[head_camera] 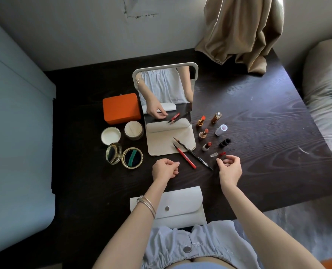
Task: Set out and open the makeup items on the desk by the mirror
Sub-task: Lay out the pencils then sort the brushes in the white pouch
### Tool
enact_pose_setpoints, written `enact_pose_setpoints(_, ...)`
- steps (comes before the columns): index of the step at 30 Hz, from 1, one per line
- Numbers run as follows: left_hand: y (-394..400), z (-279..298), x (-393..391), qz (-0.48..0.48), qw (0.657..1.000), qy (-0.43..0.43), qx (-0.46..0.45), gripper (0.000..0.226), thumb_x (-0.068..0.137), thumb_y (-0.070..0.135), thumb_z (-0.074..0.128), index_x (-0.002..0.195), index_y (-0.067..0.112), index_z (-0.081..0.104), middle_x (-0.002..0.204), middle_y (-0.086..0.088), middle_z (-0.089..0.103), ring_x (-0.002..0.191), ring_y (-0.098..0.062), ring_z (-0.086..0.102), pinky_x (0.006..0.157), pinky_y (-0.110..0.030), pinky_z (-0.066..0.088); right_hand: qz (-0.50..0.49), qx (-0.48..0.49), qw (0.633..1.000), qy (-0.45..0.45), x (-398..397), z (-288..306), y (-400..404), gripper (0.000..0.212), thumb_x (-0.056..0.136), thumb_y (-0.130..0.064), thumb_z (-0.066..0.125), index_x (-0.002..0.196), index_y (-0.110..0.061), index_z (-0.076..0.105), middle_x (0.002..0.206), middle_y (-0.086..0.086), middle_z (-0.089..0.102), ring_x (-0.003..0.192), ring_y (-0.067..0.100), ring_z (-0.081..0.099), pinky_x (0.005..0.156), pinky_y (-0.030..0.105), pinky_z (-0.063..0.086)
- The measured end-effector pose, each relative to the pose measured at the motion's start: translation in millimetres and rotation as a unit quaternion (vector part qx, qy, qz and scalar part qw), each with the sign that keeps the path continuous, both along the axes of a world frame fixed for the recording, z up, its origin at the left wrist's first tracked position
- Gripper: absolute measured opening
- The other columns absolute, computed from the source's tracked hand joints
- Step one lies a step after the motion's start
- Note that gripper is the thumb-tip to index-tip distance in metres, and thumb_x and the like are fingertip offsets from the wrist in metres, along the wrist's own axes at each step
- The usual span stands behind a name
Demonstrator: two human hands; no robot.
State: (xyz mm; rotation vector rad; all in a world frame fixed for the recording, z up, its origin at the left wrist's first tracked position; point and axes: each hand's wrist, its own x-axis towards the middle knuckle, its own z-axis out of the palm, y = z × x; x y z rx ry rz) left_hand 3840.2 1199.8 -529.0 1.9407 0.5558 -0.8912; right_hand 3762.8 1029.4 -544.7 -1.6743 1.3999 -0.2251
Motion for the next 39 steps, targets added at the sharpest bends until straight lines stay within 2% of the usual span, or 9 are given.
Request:
enact_pose_setpoints(4, 3.1, 1.2, 0.4, -0.016, 1.0, 0.012, -0.02, 0.007, 0.085, 0.017, 0.068, 0.089, 0.013, 0.064, 0.081, -0.001, 0.068, 0.078, -0.011, 0.068, 0.07, -0.022, 0.056, 0.02, 0.06, 0.998, -0.003, -10.1, 11.3, 21.9, 0.009, 0.088, -0.012, 0.061, 0.091, -0.01, 0.053, 0.083, 0.001, 0.054, 0.079, 0.017, 0.052, 0.07, 0.028, 0.039)
enact_pose_setpoints(9, 21.5, 4.8, -1.9, -0.126, 0.989, 0.025, -0.074, 0.013, 0.085, 0.009, 0.066, 0.098, 0.012, 0.065, 0.089, -0.002, 0.065, 0.082, -0.01, 0.063, 0.074, -0.022, 0.051, 0.238, 0.137, 0.961, 0.011, -28.4, 21.0, 58.4, 0.013, 0.082, -0.009, 0.067, 0.077, -0.013, 0.057, 0.076, -0.002, 0.057, 0.07, 0.01, 0.051, 0.063, 0.02, 0.04)
enact_pose_setpoints(14, 54.0, 23.0, -11.0, -0.353, 0.935, -0.02, -0.026, 0.03, 0.079, 0.012, 0.071, 0.108, 0.02, 0.065, 0.111, 0.001, 0.065, 0.104, -0.012, 0.059, 0.091, -0.028, 0.048, 0.535, -0.004, 0.836, 0.123, -23.7, 24.2, 70.4, 0.018, 0.08, -0.03, 0.069, 0.097, -0.03, 0.063, 0.102, -0.012, 0.054, 0.1, 0.008, 0.046, 0.091, 0.032, 0.035)
enact_pose_setpoints(19, 89.3, 32.3, -37.0, -0.574, 0.807, -0.091, 0.104, 0.067, 0.072, 0.03, 0.076, 0.132, 0.034, 0.046, 0.136, 0.004, 0.04, 0.127, -0.019, 0.029, 0.106, -0.038, 0.032, 0.723, -0.089, 0.675, 0.121, -30.4, 26.1, 95.6, 0.05, 0.075, -0.036, 0.074, 0.121, -0.028, 0.056, 0.129, -0.006, 0.043, 0.118, 0.017, 0.037, 0.086, 0.029, 0.026)
enact_pose_setpoints(22, 96.6, 24.4, -56.1, -0.601, 0.771, -0.149, 0.148, 0.077, 0.07, 0.027, 0.075, 0.136, 0.032, 0.036, 0.138, 0.005, 0.03, 0.127, -0.022, 0.026, 0.105, -0.038, 0.03, 0.751, -0.159, 0.632, 0.105, -38.0, 17.8, 105.4, 0.063, 0.064, -0.035, 0.08, 0.12, -0.022, 0.055, 0.128, 0.0, 0.047, 0.116, 0.026, 0.044, 0.089, 0.038, 0.035)
enact_pose_setpoints(25, 97.2, 20.3, -66.8, -0.601, 0.752, -0.205, 0.176, 0.071, 0.072, 0.024, 0.073, 0.134, 0.025, 0.037, 0.139, 0.001, 0.029, 0.127, -0.023, 0.028, 0.104, -0.037, 0.031, 0.771, -0.206, 0.596, 0.09, -39.9, 14.9, 105.0, 0.067, 0.049, -0.032, 0.088, 0.106, -0.01, 0.06, 0.111, 0.009, 0.06, 0.095, 0.032, 0.059, 0.073, 0.04, 0.049)
enact_pose_setpoints(30, 89.6, 16.8, -74.1, -0.608, 0.717, -0.272, 0.205, 0.051, 0.082, 0.021, 0.064, 0.129, 0.014, 0.044, 0.134, -0.002, 0.038, 0.122, -0.022, 0.036, 0.097, -0.034, 0.038, 0.77, -0.222, 0.589, 0.099, -39.5, 18.4, 115.7, 0.041, 0.084, -0.018, 0.056, 0.123, -0.005, 0.053, 0.126, 0.009, 0.055, 0.119, 0.028, 0.05, 0.093, 0.037, 0.046)
enact_pose_setpoints(35, 90.9, 15.2, -77.0, -0.534, 0.774, -0.281, 0.192, 0.037, 0.086, 0.027, 0.059, 0.122, 0.019, 0.052, 0.127, 0.003, 0.048, 0.118, -0.02, 0.043, 0.093, -0.032, 0.038, 0.76, -0.23, 0.596, 0.119, -34.3, 20.9, 118.9, 0.023, 0.091, -0.017, 0.051, 0.112, -0.007, 0.054, 0.113, 0.007, 0.057, 0.11, 0.026, 0.055, 0.081, 0.038, 0.049)
enact_pose_setpoints(39, 95.7, 20.9, -80.9, -0.482, 0.768, -0.325, 0.269, 0.029, 0.076, 0.024, 0.067, 0.104, 0.019, 0.059, 0.108, 0.0, 0.056, 0.101, -0.021, 0.053, 0.086, -0.032, 0.041, 0.738, -0.24, 0.622, 0.107, -35.7, 22.8, 119.5, 0.015, 0.091, -0.019, 0.051, 0.104, -0.011, 0.053, 0.107, 0.004, 0.06, 0.105, 0.026, 0.056, 0.069, 0.036, 0.045)
